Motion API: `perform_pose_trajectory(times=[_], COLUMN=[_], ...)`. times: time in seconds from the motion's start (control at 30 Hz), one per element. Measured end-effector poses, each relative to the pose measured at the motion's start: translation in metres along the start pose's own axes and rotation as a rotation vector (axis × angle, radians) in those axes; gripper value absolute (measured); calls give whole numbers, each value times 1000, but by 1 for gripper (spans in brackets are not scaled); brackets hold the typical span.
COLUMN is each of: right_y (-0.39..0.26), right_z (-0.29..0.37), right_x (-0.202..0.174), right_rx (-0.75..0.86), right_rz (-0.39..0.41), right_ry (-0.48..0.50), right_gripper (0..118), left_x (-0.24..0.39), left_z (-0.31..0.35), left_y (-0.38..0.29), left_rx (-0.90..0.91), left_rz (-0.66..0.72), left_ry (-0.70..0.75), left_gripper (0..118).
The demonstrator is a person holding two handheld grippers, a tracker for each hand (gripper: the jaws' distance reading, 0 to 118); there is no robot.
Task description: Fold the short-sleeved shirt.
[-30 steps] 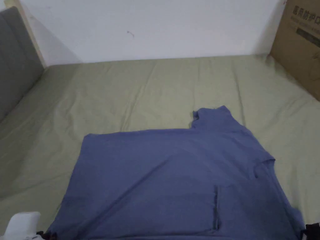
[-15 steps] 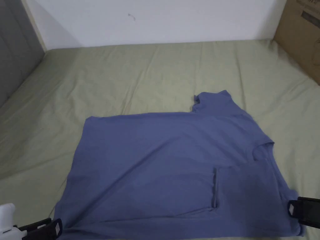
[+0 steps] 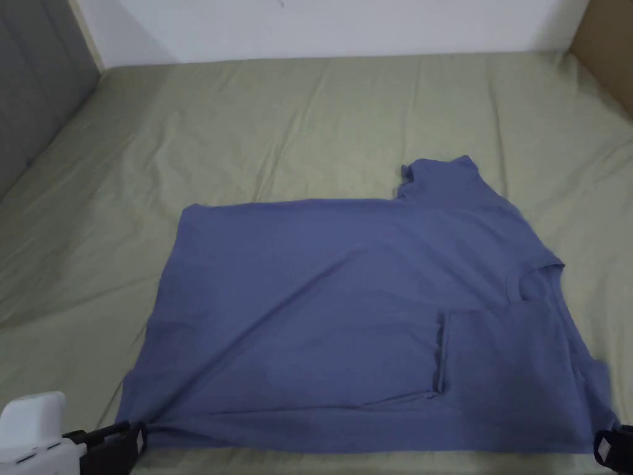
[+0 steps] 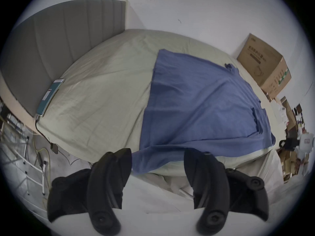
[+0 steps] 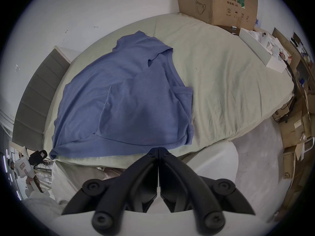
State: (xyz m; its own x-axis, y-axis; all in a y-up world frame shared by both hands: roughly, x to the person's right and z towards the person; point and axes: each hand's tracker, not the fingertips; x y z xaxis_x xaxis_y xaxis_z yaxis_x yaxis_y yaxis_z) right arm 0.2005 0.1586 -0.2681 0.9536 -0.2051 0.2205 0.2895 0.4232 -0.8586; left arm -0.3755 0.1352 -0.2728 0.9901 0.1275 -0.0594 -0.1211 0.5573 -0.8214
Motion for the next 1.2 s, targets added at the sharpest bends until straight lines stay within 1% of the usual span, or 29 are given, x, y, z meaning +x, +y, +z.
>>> perform_pose_trajectory(times=[0.07,0.13,0.17,0.2,0.23,0.27,0.3,0.33,0.4,0.43,0.47,0.5,0.53,0.6,0.63,0.67,0.7,0.73,0.77,0.8,0.83,0.9,0.93,1.0,1.07,1.1,1.2], right_y=[2,4,5,6,9,12,14,16,22,24,25,23,20,15,14,14,16,19,22,26,33,43,52,66,83,96,133], right_z=[-2,-8,-10,-13,-19,-24,-31,-38,-51,-56,-59,-61,-64,-67,-68,-64,-57,-49,-44,-38,-30,-22,-18,-13,-15,-17,-38], right_x=[3,6,7,9,11,12,14,19,29,30,31,32,31,29,28,25,21,21,21,22,21,22,20,15,14,11,7], right_rx=[2,-9,-7,-5,-23,-38,-38,-34,-39,-75,-92,-100,-104,-118,-144,-111,-83,-86,-68,-35,-51,-17,-27,9,13,19,24], right_rz=[0,0,-1,10,39,51,60,77,79,52,60,95,120,106,117,110,104,111,96,65,69,41,45,13,14,3,1], right_ry=[-9,-5,-11,-8,-2,-23,-36,-38,-46,-106,-105,-88,-94,-82,-67,-110,-120,-90,-85,-81,-53,-43,-20,-8,10,7,-1], right_gripper=[1,1,2,13,38,78,92,92,91,87,63,29,9,8,8,7,7,7,6,6,6,6,6,6,6,6,6], left_x=[5,9,9,11,11,11,12,12,14,12,10,8,8,8,8,16,18,20,22,23,24,25,26,30,32,32,29], left_z=[-15,-33,-39,-45,-47,-48,-47,-46,-40,-39,-37,-35,-32,-29,-27,-21,-17,-13,-10,-5,-2,5,7,10,6,1,-21], left_y=[1,2,3,4,3,3,3,3,2,2,2,1,2,2,1,4,4,5,6,10,14,23,32,47,64,74,102], left_rx=[-25,-104,-129,-125,-119,-116,-108,-108,-97,-98,-102,-99,-94,-95,-94,-95,-96,-96,-93,-85,-84,-75,-70,-57,-50,-53,-63], left_rz=[-50,-76,-89,-92,-88,-75,-65,-67,-77,-68,-57,-48,-40,-31,-31,-34,-38,-45,-50,-56,-61,-64,-73,-99,-126,-130,-151], left_ry=[1,34,38,42,38,8,15,17,18,15,8,5,2,-4,-1,2,2,6,8,4,3,-5,-4,-6,1,-2,-22], left_gripper=[71,67,51,30,14,8,7,7,7,7,7,7,7,7,7,7,7,7,7,7,7,7,7,7,7,7,7])
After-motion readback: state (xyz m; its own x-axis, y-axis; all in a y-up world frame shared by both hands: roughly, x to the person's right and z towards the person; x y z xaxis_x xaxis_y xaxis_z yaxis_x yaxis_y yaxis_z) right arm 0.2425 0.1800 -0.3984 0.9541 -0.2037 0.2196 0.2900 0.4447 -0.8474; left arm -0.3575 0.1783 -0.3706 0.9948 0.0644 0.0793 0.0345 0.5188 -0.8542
